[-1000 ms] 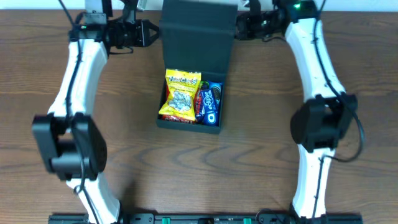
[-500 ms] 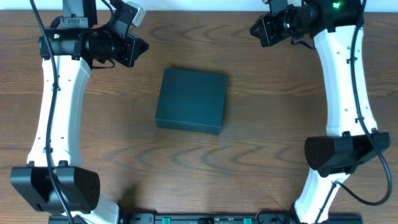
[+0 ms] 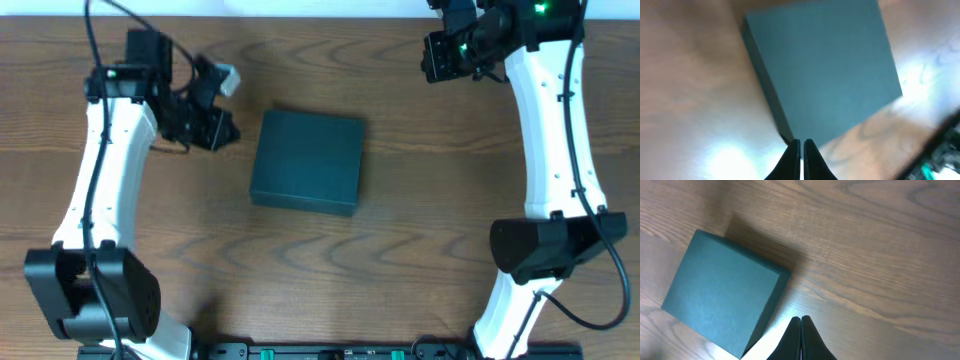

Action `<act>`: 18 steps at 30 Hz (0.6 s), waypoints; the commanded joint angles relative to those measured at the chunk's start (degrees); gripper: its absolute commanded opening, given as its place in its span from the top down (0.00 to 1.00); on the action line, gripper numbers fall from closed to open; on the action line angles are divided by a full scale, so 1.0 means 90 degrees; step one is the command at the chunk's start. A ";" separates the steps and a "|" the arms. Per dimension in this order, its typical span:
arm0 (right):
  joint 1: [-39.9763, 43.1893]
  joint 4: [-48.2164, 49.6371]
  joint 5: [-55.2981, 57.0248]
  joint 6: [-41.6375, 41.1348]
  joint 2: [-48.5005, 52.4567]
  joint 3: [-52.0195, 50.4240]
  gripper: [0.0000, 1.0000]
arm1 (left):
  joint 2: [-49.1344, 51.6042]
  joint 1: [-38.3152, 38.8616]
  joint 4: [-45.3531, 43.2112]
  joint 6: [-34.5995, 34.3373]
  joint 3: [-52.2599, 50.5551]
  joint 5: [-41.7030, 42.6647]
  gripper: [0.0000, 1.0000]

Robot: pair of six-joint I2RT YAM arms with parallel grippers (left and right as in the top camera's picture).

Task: Pack container

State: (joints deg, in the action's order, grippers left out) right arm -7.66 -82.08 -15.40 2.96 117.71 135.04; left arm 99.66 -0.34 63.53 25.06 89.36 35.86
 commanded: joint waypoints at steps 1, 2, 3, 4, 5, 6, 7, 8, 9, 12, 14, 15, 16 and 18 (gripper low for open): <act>0.0051 -0.0119 0.0095 -0.0233 -0.0226 0.0070 0.98 | -0.0202 -0.0041 -0.0012 -0.0328 -0.0466 0.0449 0.94; 0.0051 -0.0170 0.0131 -0.0231 -0.0335 0.0070 0.99 | -0.0393 -0.0041 -0.0007 -0.0408 -0.0527 0.0444 0.94; 0.0044 -0.0233 0.0240 -0.0233 -0.0512 0.0070 0.99 | -0.0627 -0.0044 -0.0005 -0.0481 -0.0568 0.0440 0.94; 0.0036 -0.0335 0.0328 -0.0233 -0.0758 0.0070 0.98 | -0.1035 -0.0044 -0.0027 -0.0559 -0.0636 0.0391 0.94; 0.0036 -0.0425 0.0335 -0.0233 -0.0959 0.0070 0.98 | -0.1389 -0.0044 -0.0051 -0.0612 -0.0697 0.0308 0.94; 0.0017 -0.0512 0.0338 -0.0233 -0.1168 0.0068 0.98 | -0.1838 -0.0044 -0.0087 -0.0646 -0.0782 0.0204 0.94; -0.0007 -0.0624 0.0338 -0.0231 -0.1406 0.0066 0.98 | -0.2244 -0.0044 -0.0092 -0.0648 -0.0865 0.0075 0.94; -0.0049 -0.0712 0.0355 -0.0231 -0.1617 0.0058 0.98 | -0.2662 -0.0044 -0.0090 -0.0651 -0.0962 -0.0024 0.94; -0.0121 -0.0797 0.0357 -0.0231 -0.1858 0.0019 0.98 | -0.3145 -0.0044 -0.0085 -0.0648 -0.1090 -0.0051 0.94; -0.0486 -0.1110 0.0580 -0.0260 -0.2560 -0.0321 0.98 | -0.4374 -0.0044 -0.0024 -0.0646 -0.1537 -0.0051 0.94; -0.0838 -0.1229 0.1030 -0.0556 -0.3053 -0.0775 0.98 | -0.4964 -0.0044 0.0083 -0.0646 -0.1841 -0.0049 0.94; -0.1049 -0.1217 0.1282 -0.0733 -0.3349 -0.1110 0.98 | -0.5234 -0.0044 0.0160 -0.0646 -0.1987 -0.0044 0.94; -0.1275 -0.1183 0.1530 -0.0913 -0.3679 -0.1496 0.98 | -0.5486 -0.0044 0.0267 -0.0644 -0.2125 -0.0015 0.94; -0.1736 -0.1044 0.1885 -0.1265 -0.4396 -0.2370 0.98 | -0.5914 -0.0044 0.0529 -0.0644 -0.2351 -0.0005 0.94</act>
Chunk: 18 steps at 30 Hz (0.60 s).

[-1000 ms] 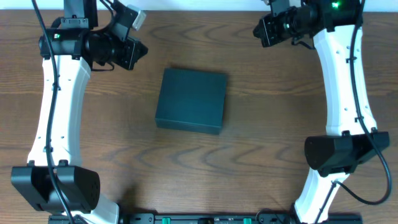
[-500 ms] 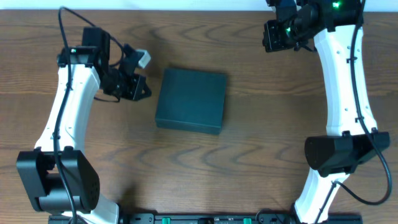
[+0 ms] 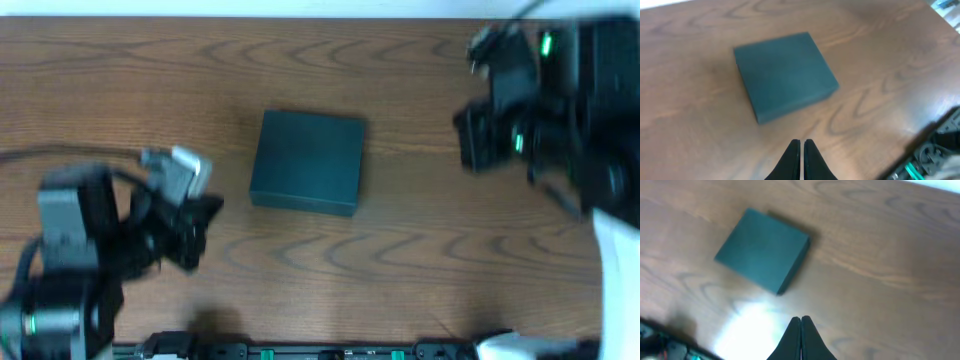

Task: Pack container

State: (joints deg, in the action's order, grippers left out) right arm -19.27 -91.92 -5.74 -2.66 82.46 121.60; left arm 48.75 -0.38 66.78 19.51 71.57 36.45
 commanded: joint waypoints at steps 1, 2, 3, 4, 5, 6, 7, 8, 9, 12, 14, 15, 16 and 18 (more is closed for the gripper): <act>-0.0663 0.0153 0.0828 -0.0748 -0.0852 -0.1345 0.98 | -0.0427 -0.0039 0.0296 -0.0027 -0.0454 -0.0068 0.94; -0.0869 0.0270 0.0826 -0.0877 -0.1256 -0.1831 0.98 | -0.0580 -0.0039 0.0425 -0.0027 -0.0522 -0.0068 0.94; -0.1056 0.0367 0.0826 -0.1064 -0.1651 -0.2307 0.98 | -0.0707 -0.0039 0.0525 -0.0024 -0.0573 -0.0068 0.94; -0.1229 0.0464 0.0826 -0.1265 -0.2062 -0.2803 0.98 | -0.0816 -0.0039 0.0602 -0.0024 -0.0622 -0.0070 0.94; -0.1377 0.0571 0.0806 -0.1494 -0.2477 -0.3310 0.98 | -0.0913 -0.0039 0.0658 -0.0024 -0.0663 -0.0070 0.94; -0.1503 0.0663 0.0770 -0.1698 -0.2897 -0.3796 0.98 | -0.0991 -0.0039 0.0699 -0.0024 -0.0695 -0.0073 0.94; -0.1639 0.0760 0.0729 -0.1967 -0.3436 -0.4418 0.98 | -0.1066 -0.0039 0.0746 0.0007 -0.0716 -0.0104 0.94; -0.1744 0.0867 0.0617 -0.2237 -0.4048 -0.5090 0.99 | -0.1107 -0.0039 0.0760 0.0024 -0.0733 -0.0129 0.94; -0.1783 0.0976 0.0474 -0.2382 -0.4425 -0.5479 0.99 | -0.1112 -0.0039 0.0753 0.0022 -0.0733 -0.0121 0.94; -0.1785 0.1382 0.0005 -0.2676 -0.5311 -0.6322 0.64 | -0.1098 -0.0039 0.0685 0.0019 -0.0733 -0.0121 0.58; -0.1785 0.1479 -0.0107 -0.3189 -0.5761 -0.6766 0.01 | -0.1095 -0.0039 0.0651 0.0015 -0.0733 -0.0112 0.05; -0.1785 0.1484 -0.0107 -0.3519 -0.5899 -0.6938 0.01 | -0.1095 -0.0039 0.0668 0.0015 -0.0733 -0.0112 0.05; -0.1785 0.1481 -0.0107 -0.3929 -0.6003 -0.7094 0.01 | -0.1095 -0.0039 0.0709 0.0017 -0.0733 -0.0124 0.05; -0.1783 0.1508 -0.0066 -0.4726 -0.6086 -0.7334 0.01 | -0.1095 -0.0039 0.0767 0.0017 -0.0733 -0.0121 0.05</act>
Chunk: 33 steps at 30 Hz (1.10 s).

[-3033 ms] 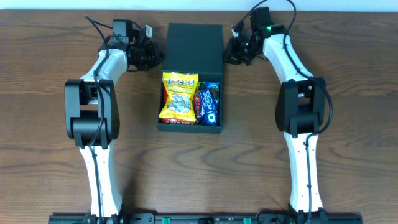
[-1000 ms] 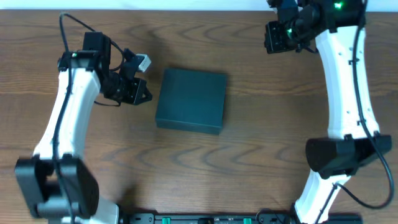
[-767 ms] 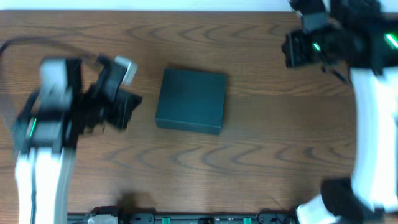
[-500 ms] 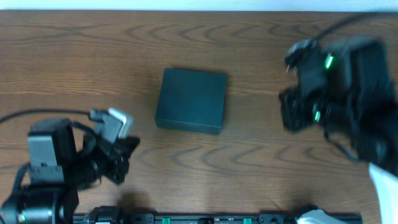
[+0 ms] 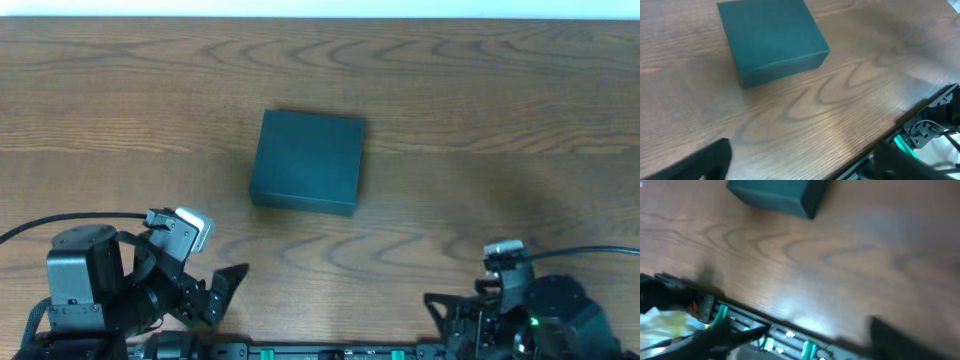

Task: Pack container

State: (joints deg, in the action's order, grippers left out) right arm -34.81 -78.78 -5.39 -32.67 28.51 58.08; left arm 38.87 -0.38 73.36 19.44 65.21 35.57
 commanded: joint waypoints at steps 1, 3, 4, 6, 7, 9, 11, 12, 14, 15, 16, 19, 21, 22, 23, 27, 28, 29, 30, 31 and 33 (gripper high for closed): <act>-0.0056 0.0078 -0.0075 -0.1766 -0.0090 -0.0376 0.01 | 0.0002 -0.0039 0.0034 0.0027 -0.0027 -0.0024 0.05; -0.0053 0.0061 -0.0075 -0.1962 -0.0073 -0.0551 0.01 | 0.0002 -0.0039 0.0034 0.0027 -0.0027 -0.0024 0.05; -0.0053 0.0063 -0.0075 -0.1965 -0.0073 -0.0619 0.01 | 0.0002 -0.0039 0.0034 0.0027 -0.0027 -0.0024 0.05; -0.0053 0.0061 -0.0075 -0.1965 -0.0073 -0.0736 0.01 | 0.0002 -0.0039 0.0034 0.0027 -0.0027 -0.0024 0.05; -0.0053 0.0061 -0.0075 -0.1965 -0.0073 -0.0797 0.01 | 0.0002 -0.0039 0.0034 0.0027 -0.0027 -0.0024 0.05; -0.0053 0.0049 -0.0075 -0.1965 -0.0073 -0.0852 0.01 | 0.0002 -0.0039 0.0034 0.0027 -0.0027 -0.0024 0.05; -0.0053 0.0017 -0.0075 -0.1965 -0.0073 -0.0860 0.01 | 0.0002 -0.0039 0.0034 0.0027 -0.0027 -0.0024 0.05; -0.0053 0.0017 -0.0075 -0.1965 -0.0073 -0.0860 0.01 | 0.0002 -0.0039 0.0034 0.0024 -0.0027 -0.0024 0.05; -0.0053 0.0017 -0.0075 -0.1965 -0.0073 -0.0860 0.01 | 0.0002 -0.0039 0.0034 0.0027 -0.0027 -0.0024 0.05; -0.0053 0.0017 -0.0075 -0.1962 -0.0073 -0.0860 0.01 | 0.0002 -0.0039 0.0034 0.0024 -0.0027 -0.0024 0.05; -0.0053 0.0017 -0.0075 -0.1962 -0.0073 -0.0860 0.01 | 0.0002 -0.0039 0.0036 0.0027 -0.0027 -0.0024 0.05; -0.0053 0.0017 -0.0075 -0.1965 -0.0073 -0.0860 0.01 | 0.0002 -0.0039 -0.0041 0.0114 -0.0027 -0.0379 0.05; -0.0053 0.0017 -0.0075 -0.1962 -0.0073 -0.0860 0.01 | 0.0005 -0.0039 -0.0240 0.0124 -0.0041 -0.0624 0.05; -0.0053 0.0017 -0.0075 -0.1962 -0.0073 -0.0860 0.01 | 0.0005 -0.0039 -0.0406 0.0121 -0.0070 -0.0758 0.05; -0.0053 0.0017 -0.0075 -0.1965 -0.0073 -0.0860 0.01 | 0.0005 -0.0039 -0.0636 0.0097 -0.0131 -0.0952 0.05; -0.0053 0.0017 -0.0075 -0.1962 -0.0073 -0.0860 0.01 | -0.0075 -0.0022 -0.1775 -0.0614 -0.0651 -0.2098 0.05; -0.0053 0.0017 -0.0075 -0.1962 -0.0073 -0.0860 0.01 | -0.0121 -0.0041 -0.2047 -0.0784 -0.0835 -0.2305 0.05; -0.0053 0.0017 -0.0075 -0.1962 -0.0073 -0.0860 0.01 | -0.0211 -0.0085 -0.2399 -0.0976 -0.1122 -0.2489 0.05; -0.0053 0.0017 -0.0075 -0.1962 -0.0073 -0.0860 0.01 | -0.0328 -0.0126 -0.2737 -0.1115 -0.1413 -0.2633 0.05; -0.0053 0.0017 -0.0075 -0.1965 -0.0073 -0.0860 0.01 | -0.0476 -0.0185 -0.3104 -0.1260 -0.1749 -0.2764 0.05; -0.0053 0.0017 -0.0075 -0.1965 -0.0073 -0.0860 0.01 | -0.0840 -0.0369 -0.3840 -0.1634 -0.2470 -0.2883 0.05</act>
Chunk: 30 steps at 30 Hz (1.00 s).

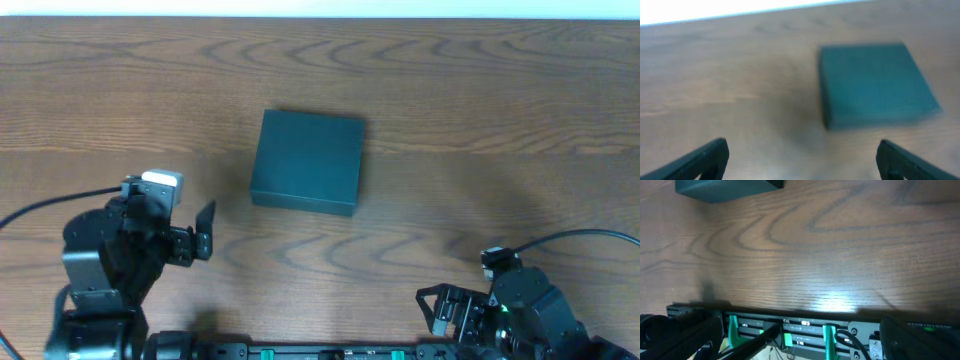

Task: Pack container

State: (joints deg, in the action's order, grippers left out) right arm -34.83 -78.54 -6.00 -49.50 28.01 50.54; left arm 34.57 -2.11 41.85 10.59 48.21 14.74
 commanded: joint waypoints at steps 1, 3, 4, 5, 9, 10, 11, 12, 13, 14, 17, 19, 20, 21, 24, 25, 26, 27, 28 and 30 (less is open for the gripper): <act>-0.0051 -0.0010 -0.0007 -0.0095 -0.0017 -0.0022 0.01 | -0.0537 -0.0272 -0.0627 -0.0784 -0.0894 -0.0566 0.05; -0.0051 -0.0010 -0.0007 -0.0092 -0.0017 -0.0022 0.01 | -0.1107 -0.0546 -0.1321 -0.1224 -0.1780 -0.0517 0.05; -0.0051 -0.0010 -0.0007 -0.0092 -0.0017 -0.0022 0.01 | -0.1406 -0.0661 -0.1549 -0.1428 -0.2174 -0.0508 0.05; -0.0051 -0.0010 -0.0007 -0.0092 -0.0017 -0.0022 0.01 | -0.1627 -0.0724 -0.1681 -0.1554 -0.2433 -0.0508 0.05; -0.0051 -0.0010 -0.0007 -0.0095 -0.0017 -0.0022 0.01 | -0.2518 -0.0831 -0.1809 -0.1702 -0.3208 -0.0522 0.05; -0.0051 -0.0010 -0.0007 -0.0092 -0.0017 -0.0022 0.01 | -0.2708 -0.0843 -0.1807 -0.1705 -0.3347 -0.0542 0.05; -0.0051 -0.0010 -0.0007 -0.0095 -0.0017 -0.0022 0.01 | -0.2873 -0.0855 -0.1800 -0.1702 -0.3466 -0.0551 0.05; -0.0051 -0.0010 -0.0007 -0.0092 -0.0017 -0.0022 0.01 | -0.3011 -0.0857 -0.1795 -0.1705 -0.3575 -0.0597 0.05; -0.0051 -0.0010 -0.0007 -0.0092 -0.0017 -0.0022 0.01 | -0.3138 -0.0857 -0.1797 -0.1705 -0.3682 -0.0641 0.05; -0.0051 -0.0010 -0.0007 -0.0092 -0.0017 -0.0022 0.01 | -0.3293 -0.0857 -0.1800 -0.1705 -0.3827 -0.0663 0.05; -0.0051 -0.0010 -0.0007 -0.0095 -0.0017 -0.0022 0.01 | -0.3580 -0.0857 -0.1829 -0.1715 -0.4163 -0.0661 0.05; -0.0051 -0.0010 -0.0007 -0.0095 -0.0017 -0.0022 0.01 | -0.3706 -0.0850 -0.1865 -0.1778 -0.4342 -0.0661 0.05; -0.0051 -0.0010 -0.0007 -0.0095 -0.0017 -0.0022 0.01 | -0.3767 -0.0845 -0.1870 -0.1783 -0.4418 -0.0656 0.05; -0.0051 -0.0010 -0.0007 -0.0092 -0.0017 -0.0022 0.01 | -0.3827 -0.0845 -0.1875 -0.1846 -0.4490 -0.0656 0.05; -0.0051 -0.0010 -0.0007 -0.0095 -0.0017 -0.0022 0.01 | -0.3820 -0.0831 -0.1967 -0.1897 -0.4575 -0.0634 0.05; -0.0051 -0.0010 -0.0007 -0.0095 -0.0017 -0.0022 0.01 | -0.3820 -0.0809 -0.1965 -0.1894 -0.4575 -0.0636 0.05; -0.0051 -0.0010 -0.0007 -0.0092 -0.0017 -0.0022 0.01 | -0.3820 -0.0799 -0.1962 -0.1885 -0.4575 -0.0658 0.05; -0.0051 -0.0010 -0.0007 -0.0092 -0.0017 -0.0022 0.01 | -0.3820 -0.0799 -0.1960 -0.1797 -0.4575 -0.0668 0.05; -0.0051 -0.0010 -0.0007 -0.0092 -0.0017 -0.0022 0.01 | -0.3820 -0.0799 -0.1962 -0.1683 -0.4575 -0.0687 0.05; -0.0051 -0.0010 -0.0007 -0.0095 -0.0017 -0.0022 0.01 | -0.3813 -0.0799 -0.1965 -0.1673 -0.4575 -0.0682 0.05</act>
State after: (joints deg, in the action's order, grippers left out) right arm -34.92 -78.56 -6.00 -49.65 28.01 50.43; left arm 0.73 -9.32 24.16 -5.56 8.21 9.39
